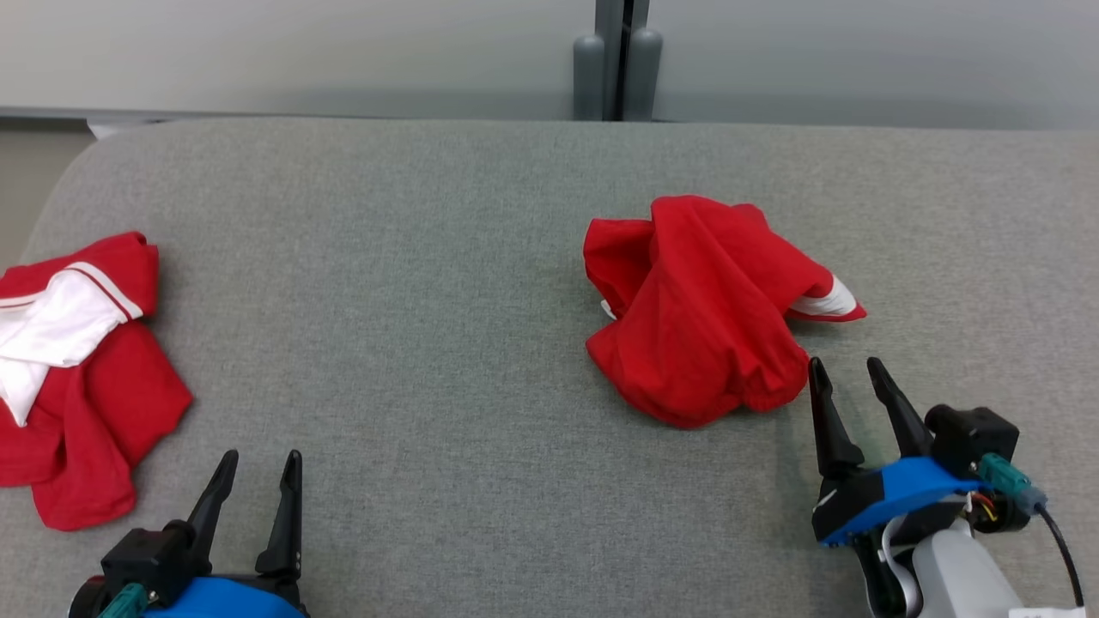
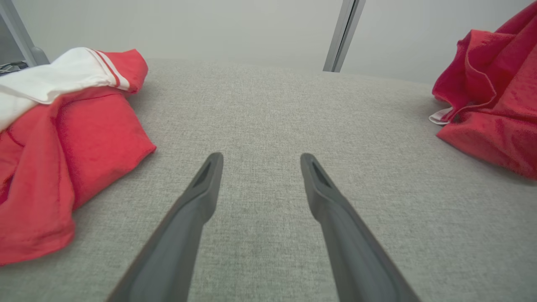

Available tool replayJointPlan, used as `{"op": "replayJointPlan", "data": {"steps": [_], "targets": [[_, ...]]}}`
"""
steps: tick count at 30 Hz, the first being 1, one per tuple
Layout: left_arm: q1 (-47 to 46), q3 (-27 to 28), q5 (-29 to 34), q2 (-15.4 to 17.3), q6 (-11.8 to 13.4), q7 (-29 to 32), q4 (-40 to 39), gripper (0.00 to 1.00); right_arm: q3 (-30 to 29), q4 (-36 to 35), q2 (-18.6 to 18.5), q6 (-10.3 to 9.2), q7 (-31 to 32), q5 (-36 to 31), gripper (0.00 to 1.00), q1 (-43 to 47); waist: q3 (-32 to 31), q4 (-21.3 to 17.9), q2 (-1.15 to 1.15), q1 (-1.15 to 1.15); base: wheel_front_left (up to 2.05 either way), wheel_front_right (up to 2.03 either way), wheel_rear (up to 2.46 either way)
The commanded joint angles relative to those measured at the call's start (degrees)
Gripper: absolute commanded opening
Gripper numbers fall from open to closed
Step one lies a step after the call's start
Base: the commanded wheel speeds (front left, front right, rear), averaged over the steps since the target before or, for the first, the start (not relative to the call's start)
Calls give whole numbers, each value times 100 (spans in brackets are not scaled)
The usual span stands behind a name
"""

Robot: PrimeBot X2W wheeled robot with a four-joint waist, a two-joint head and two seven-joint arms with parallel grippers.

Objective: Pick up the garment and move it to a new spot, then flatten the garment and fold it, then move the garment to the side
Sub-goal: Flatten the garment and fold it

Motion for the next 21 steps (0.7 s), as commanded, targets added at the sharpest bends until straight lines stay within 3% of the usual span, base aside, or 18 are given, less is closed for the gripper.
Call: {"op": "replayJointPlan", "data": {"steps": [1,6,12,13,14,15,21], "targets": [[-151,-88,-83,108,8,-15,-63,100,-36,148,-25,0,-20,151,100,-244,193,121,-1,-1,0,0,0],[-238,-230,-204,229,8,-15,-104,100,4,453,-24,1,-20,183,100,-535,356,177,-1,-1,0,0,0],[-311,-399,-315,283,8,-15,-92,100,177,1292,-27,0,-20,30,100,-870,439,284,-1,-1,0,0,0],[-311,-400,-322,270,8,-14,-80,100,186,1432,-28,0,-12,27,82,-922,441,292,-1,-1,0,0,0],[-307,-409,-333,264,8,-14,-74,100,192,1531,-25,0,-7,43,31,-950,441,298,-1,-1,0,0,0],[-301,-417,-339,263,8,-15,-64,100,190,1593,-23,0,-7,60,0,-975,438,303,-1,-1,0,0,0],[-226,-347,-346,213,8,-15,0,100,-138,1150,-27,0,-14,-125,0,-861,298,198,-1,-1,0,0,0]]}}
